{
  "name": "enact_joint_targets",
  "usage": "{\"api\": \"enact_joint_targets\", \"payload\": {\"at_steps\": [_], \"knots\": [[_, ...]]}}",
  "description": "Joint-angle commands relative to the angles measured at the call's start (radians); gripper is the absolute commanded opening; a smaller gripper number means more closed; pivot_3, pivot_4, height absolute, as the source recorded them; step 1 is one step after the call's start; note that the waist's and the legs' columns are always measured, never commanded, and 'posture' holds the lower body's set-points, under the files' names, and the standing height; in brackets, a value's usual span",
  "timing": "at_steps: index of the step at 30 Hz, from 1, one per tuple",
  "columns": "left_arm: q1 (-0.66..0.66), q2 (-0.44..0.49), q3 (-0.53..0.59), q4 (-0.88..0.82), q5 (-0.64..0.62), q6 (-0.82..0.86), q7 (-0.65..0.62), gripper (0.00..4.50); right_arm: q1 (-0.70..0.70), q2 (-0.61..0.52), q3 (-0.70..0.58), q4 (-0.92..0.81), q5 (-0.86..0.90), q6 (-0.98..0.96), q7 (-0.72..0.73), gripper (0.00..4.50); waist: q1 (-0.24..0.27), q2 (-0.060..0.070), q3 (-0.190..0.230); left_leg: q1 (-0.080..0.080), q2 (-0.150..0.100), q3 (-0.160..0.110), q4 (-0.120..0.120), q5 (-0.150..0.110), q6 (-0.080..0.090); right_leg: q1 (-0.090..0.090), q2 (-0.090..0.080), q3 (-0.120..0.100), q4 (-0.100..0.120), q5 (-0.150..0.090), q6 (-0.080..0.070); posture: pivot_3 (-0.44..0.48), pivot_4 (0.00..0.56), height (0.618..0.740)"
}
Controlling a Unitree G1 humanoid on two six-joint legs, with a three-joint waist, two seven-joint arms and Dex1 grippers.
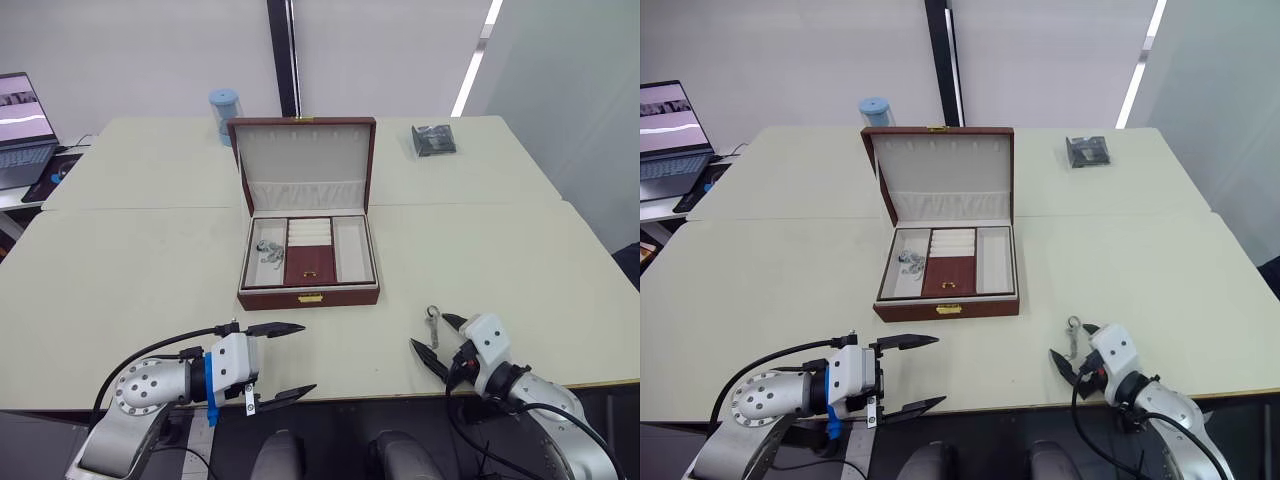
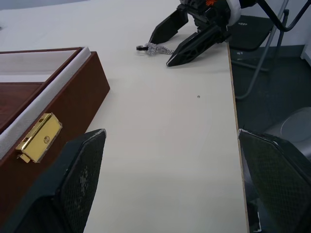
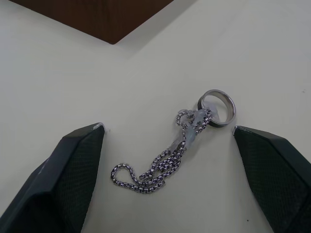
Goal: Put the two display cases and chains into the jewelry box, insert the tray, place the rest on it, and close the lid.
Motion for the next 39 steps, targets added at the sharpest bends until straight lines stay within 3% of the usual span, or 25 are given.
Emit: {"api": "enact_joint_targets", "payload": {"at_steps": [1, 7, 16, 20, 39], "knots": [[0.002, -0.001, -0.004, -0.006, -0.005, -0.02, -0.001, 4.5, 0.014, -0.018, 0.016, 0.039, -0.029, 0.068, -0.016, 4.31, 0.0, -0.001, -0.001, 0.0, 0.0, 0.0, 0.0, 0.0, 0.0, 0.001, 0.0, 0.0, 0.0, 0.0, 0.0, 0.0, 0.15, 0.74], [0.01, -0.001, -0.003, 0.0, -0.005, -0.025, 0.003, 4.5, 0.006, -0.027, 0.023, 0.049, -0.038, 0.106, -0.027, 2.62, 0.001, -0.001, -0.002, 0.015, 0.0, 0.0, -0.004, 0.0, 0.0, 0.017, -0.001, -0.001, -0.007, -0.003, 0.004, 0.0, 0.15, 0.74], [0.021, -0.005, -0.006, 0.015, 0.001, -0.038, 0.005, 4.5, 0.001, -0.014, 0.015, 0.032, -0.014, 0.138, -0.034, 1.05, 0.003, -0.004, -0.005, 0.015, 0.0, 0.0, -0.004, 0.0, 0.0, 0.018, -0.002, -0.001, -0.009, -0.003, 0.004, 0.0, 0.15, 0.74], [0.013, -0.008, -0.007, 0.027, 0.004, -0.043, 0.006, 4.5, 0.002, -0.017, 0.01, 0.03, -0.009, 0.131, -0.03, 0.11, 0.003, -0.004, -0.005, 0.015, 0.0, -0.001, -0.004, 0.0, 0.0, 0.018, -0.002, -0.001, -0.009, -0.003, 0.004, 0.0, 0.15, 0.74], [-0.006, -0.03, 0.013, 0.068, -0.018, -0.056, 0.026, 4.5, -0.109, 0.006, -0.048, -0.057, 0.167, 0.038, 0.089, 0.02, 0.002, 0.006, 0.003, 0.013, 0.0, 0.0, -0.004, -0.001, 0.0, 0.016, -0.003, 0.0, -0.009, -0.003, 0.004, 0.0, 0.15, 0.74]]}}
